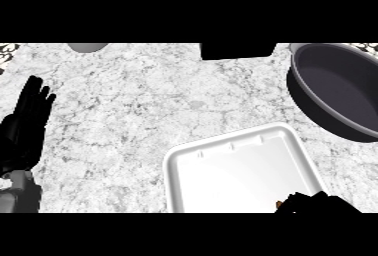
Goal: Pick the croissant from the tray and place it in the pot
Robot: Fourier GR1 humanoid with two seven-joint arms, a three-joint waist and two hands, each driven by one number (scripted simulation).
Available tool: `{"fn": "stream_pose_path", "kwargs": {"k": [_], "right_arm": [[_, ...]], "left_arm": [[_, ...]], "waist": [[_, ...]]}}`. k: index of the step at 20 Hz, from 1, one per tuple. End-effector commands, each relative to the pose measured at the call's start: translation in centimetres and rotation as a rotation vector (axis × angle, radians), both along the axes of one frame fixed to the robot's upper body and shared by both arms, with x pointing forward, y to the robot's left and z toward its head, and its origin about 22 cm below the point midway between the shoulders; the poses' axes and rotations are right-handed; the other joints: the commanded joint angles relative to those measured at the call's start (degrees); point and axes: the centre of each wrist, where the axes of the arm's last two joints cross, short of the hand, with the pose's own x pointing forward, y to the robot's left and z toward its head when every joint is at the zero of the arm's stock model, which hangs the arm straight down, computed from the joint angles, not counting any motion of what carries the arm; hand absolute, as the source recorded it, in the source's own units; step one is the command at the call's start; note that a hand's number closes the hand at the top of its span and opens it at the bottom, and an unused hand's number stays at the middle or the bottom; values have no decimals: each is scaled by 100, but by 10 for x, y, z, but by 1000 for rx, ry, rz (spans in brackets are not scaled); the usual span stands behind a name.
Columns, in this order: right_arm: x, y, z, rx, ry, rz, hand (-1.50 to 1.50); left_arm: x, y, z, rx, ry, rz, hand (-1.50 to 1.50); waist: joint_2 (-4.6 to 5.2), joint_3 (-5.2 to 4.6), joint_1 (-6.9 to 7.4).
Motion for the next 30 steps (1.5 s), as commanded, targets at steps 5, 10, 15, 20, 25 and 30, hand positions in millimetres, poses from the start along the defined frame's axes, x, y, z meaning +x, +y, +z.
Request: {"fn": "stream_pose_path", "kwargs": {"k": [5,10,15,20,25,30], "right_arm": [[-9,-69,59,269,-250,-251,150],[-13,-136,80,321,-291,-384,150],[12,-184,90,395,-223,-438,150],[62,-205,88,417,-202,-504,150],[102,-202,65,435,-129,-509,150],[101,-211,62,160,-415,-610,150]], "left_arm": [[9,0,5,-3,-24,-9,0],[6,-9,10,16,-23,-67,0],[17,-21,-1,7,-10,-82,0],[21,-19,10,-15,-23,-102,0],[23,-22,10,6,-24,-96,0],[24,-22,13,-9,-21,-104,0]], "waist": [[71,-5,124],[64,-7,276],[99,-12,440],[125,-9,579],[125,-9,583],[154,0,634]]}}
